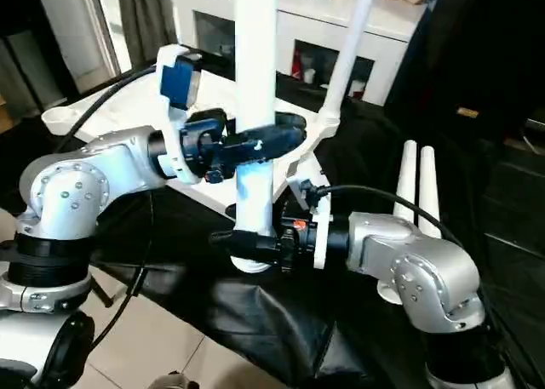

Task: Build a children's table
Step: Pick table leg

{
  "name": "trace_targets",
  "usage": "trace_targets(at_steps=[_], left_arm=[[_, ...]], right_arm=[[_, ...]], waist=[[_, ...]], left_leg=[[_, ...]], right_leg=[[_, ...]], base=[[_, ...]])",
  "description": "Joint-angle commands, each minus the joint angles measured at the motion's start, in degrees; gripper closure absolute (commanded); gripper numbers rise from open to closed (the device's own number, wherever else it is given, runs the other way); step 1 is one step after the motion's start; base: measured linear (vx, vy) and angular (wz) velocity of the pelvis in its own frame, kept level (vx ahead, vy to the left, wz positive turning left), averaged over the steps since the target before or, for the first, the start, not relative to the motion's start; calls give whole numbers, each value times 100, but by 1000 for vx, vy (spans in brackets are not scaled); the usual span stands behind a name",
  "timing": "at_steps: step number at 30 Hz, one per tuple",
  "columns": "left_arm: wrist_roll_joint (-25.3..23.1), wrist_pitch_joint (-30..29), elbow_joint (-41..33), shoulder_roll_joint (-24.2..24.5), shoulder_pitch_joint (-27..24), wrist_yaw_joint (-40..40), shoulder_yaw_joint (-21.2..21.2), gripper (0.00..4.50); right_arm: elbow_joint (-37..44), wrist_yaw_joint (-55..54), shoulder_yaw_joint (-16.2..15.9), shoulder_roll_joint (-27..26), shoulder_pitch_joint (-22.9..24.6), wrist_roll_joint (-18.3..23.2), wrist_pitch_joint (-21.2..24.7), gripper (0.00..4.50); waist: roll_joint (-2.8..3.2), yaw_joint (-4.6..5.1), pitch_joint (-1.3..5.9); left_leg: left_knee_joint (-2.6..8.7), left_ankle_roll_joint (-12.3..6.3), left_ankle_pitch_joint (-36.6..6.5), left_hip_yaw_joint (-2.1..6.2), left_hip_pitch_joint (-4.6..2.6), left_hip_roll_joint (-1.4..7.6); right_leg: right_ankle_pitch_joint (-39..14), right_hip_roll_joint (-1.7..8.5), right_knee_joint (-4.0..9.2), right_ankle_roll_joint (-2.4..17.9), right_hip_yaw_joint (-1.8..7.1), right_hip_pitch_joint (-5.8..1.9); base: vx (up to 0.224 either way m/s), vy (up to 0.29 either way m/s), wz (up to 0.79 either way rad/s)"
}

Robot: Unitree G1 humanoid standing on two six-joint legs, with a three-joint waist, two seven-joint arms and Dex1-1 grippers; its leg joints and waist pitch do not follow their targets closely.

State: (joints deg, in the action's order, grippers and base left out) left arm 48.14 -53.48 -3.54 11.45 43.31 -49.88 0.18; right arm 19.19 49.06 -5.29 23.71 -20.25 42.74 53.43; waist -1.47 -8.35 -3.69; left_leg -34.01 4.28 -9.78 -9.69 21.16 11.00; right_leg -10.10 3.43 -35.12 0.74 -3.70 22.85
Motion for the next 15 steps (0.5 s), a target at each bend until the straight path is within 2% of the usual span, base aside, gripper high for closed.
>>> trace_targets(at_steps=[1, 3, 5, 7, 9, 11, 13, 14, 15], left_arm=[[222, -4, -89, -18, 75, -147, 64, 260], [235, -11, -100, -14, 69, -122, 75, 260], [257, -57, 71, -143, 142, 215, 240, 204], [252, -24, 234, -296, 228, 573, 426, 190], [-17, 171, 284, -343, 244, 851, 412, 161], [-298, 306, 345, -382, 239, 1140, 358, 155], [-1042, 341, 407, -343, 144, 1785, -23, 148], [-1155, 347, 402, -325, 122, 1852, -103, 148], [-1379, 283, 355, -398, 11, 2176, -263, 147]], right_arm=[[85, 11, -24, 22, 55, 102, 95, 183], [84, -16, -37, 20, 50, 123, 88, 183], [59, -77, -36, -16, 38, 86, 57, 183], [-1, -183, -36, -72, 16, -25, -31, 183], [-87, -353, -14, -158, -17, -149, -143, 183], [-142, -482, 4, -223, -43, -233, -224, 183], [-337, -984, -14, -413, -150, -670, -527, 183], [-365, -1053, -26, -439, -164, -744, -584, 183], [-507, -1373, -121, -566, -214, -1082, -824, 183]], waist=[[-13, -17, 423], [-14, -16, 428], [-7, -18, 433], [-1, -16, 435], [-12, -15, 430], [-2, -16, 431], [-4, -10, 424], [8, 6, 414], [29, -3, 426]], left_leg=[[373, 136, -981, 58, -50, 175], [369, 126, -916, 56, -43, 175], [364, 122, -877, 53, -43, 176], [348, 139, -894, 45, -33, 170], [358, 144, -925, 54, -32, 168], [364, 150, -965, 60, -42, 174], [377, 192, -989, 65, -45, 184], [391, 245, -1046, 76, -46, 182], [383, 268, -1070, 73, -68, 175]], right_leg=[[-1810, 439, 459, 558, 259, -287], [-1670, 437, 440, 602, 261, -291], [-1567, 437, 427, 644, 263, -292], [-1483, 438, 417, 716, 261, -300], [-1547, 443, 440, 718, 254, -304], [-1615, 439, 451, 626, 257, -300], [-1718, 443, 461, 531, 262, -286], [-1857, 441, 483, 445, 254, -275], [-1940, 450, 484, 375, 259, -277]], base=[[0, 0, 0], [0, 0, 0], [0, 0, 0], [0, 0, 0], [0, 0, 0], [0, 0, 0], [0, 0, 0], [0, 0, 0], [0, 0, 0]])
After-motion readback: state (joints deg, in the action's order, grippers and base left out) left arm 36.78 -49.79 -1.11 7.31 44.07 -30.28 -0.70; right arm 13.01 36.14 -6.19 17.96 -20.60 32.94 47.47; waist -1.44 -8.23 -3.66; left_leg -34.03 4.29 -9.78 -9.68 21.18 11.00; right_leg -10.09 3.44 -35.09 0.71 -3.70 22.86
